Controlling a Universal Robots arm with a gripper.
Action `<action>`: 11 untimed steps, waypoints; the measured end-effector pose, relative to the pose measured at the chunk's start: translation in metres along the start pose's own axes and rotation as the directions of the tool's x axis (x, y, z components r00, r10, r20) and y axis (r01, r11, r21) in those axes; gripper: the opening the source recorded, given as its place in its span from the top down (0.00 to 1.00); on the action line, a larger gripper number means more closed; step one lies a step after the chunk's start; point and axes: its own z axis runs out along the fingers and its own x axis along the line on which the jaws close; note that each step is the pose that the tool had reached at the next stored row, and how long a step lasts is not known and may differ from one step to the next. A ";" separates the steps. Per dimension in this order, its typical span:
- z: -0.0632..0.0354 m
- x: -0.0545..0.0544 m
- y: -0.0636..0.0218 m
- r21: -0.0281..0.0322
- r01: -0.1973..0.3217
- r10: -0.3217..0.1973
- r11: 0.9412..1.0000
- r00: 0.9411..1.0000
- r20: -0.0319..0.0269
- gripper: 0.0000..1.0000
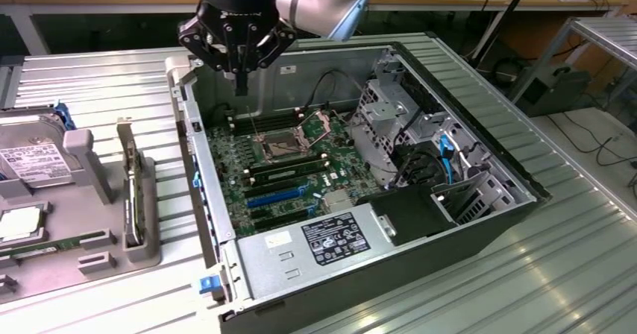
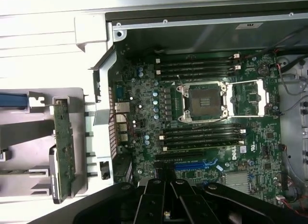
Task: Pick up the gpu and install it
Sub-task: 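Reach for the gpu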
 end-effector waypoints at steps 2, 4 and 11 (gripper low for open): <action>-0.0001 0.002 -0.0001 0.000 0.000 0.000 1.000 1.000 0.000 0.89; -0.0001 0.005 -0.0004 0.000 0.000 0.000 1.000 1.000 0.000 0.89; -0.0007 0.023 -0.0017 0.000 0.000 0.000 1.000 1.000 0.000 0.89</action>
